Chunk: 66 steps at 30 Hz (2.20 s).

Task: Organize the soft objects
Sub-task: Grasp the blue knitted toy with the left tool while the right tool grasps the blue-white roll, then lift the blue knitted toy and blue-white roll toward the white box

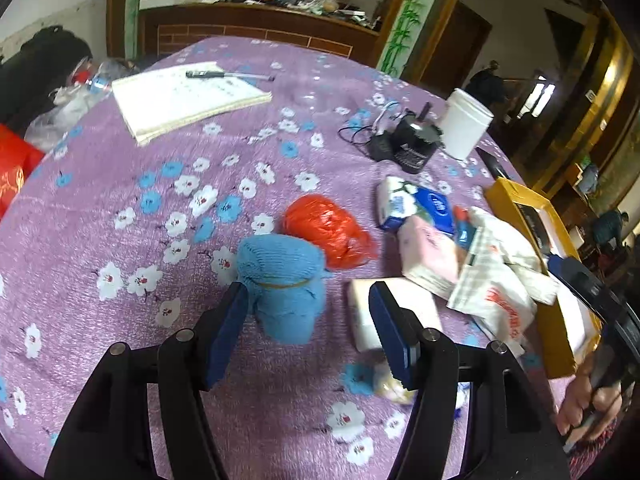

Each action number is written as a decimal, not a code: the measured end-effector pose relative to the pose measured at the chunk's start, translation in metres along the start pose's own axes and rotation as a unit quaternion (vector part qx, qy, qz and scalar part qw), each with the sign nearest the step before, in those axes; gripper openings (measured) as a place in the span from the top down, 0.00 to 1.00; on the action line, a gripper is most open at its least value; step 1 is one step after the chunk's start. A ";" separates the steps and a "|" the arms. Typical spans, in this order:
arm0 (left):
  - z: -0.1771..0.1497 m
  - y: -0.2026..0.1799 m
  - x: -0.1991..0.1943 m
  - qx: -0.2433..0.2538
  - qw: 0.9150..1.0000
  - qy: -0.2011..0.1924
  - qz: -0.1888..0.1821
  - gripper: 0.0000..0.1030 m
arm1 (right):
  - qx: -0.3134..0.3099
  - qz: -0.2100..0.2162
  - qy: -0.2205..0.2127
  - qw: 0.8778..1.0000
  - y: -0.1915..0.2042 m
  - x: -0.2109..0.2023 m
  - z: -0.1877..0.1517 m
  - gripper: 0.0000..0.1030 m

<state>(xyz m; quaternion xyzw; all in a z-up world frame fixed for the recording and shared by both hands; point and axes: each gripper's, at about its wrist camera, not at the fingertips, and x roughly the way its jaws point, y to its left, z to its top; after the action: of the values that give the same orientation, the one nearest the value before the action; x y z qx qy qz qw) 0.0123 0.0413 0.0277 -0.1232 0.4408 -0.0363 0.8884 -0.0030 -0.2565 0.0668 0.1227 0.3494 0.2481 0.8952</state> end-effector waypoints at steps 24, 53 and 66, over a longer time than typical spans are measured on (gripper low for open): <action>0.010 0.018 -0.006 -0.014 0.994 -0.097 0.037 0.67 | -0.245 0.053 0.142 0.957 0.118 0.054 -0.050 0.35; -0.017 -0.059 -0.036 0.156 0.963 -0.203 0.084 0.67 | -0.134 0.020 -0.024 0.990 0.065 0.016 -0.012 0.61; -0.018 -0.059 -0.036 0.156 0.961 -0.208 0.094 0.67 | -0.113 0.020 -0.030 0.993 0.057 0.018 -0.009 0.61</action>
<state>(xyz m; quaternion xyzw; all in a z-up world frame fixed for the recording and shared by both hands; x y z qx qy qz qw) -0.0218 -0.0129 0.0598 0.0542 0.2446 0.0055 0.9681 -0.0185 -0.1984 0.0722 0.0350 0.2899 0.3002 0.9081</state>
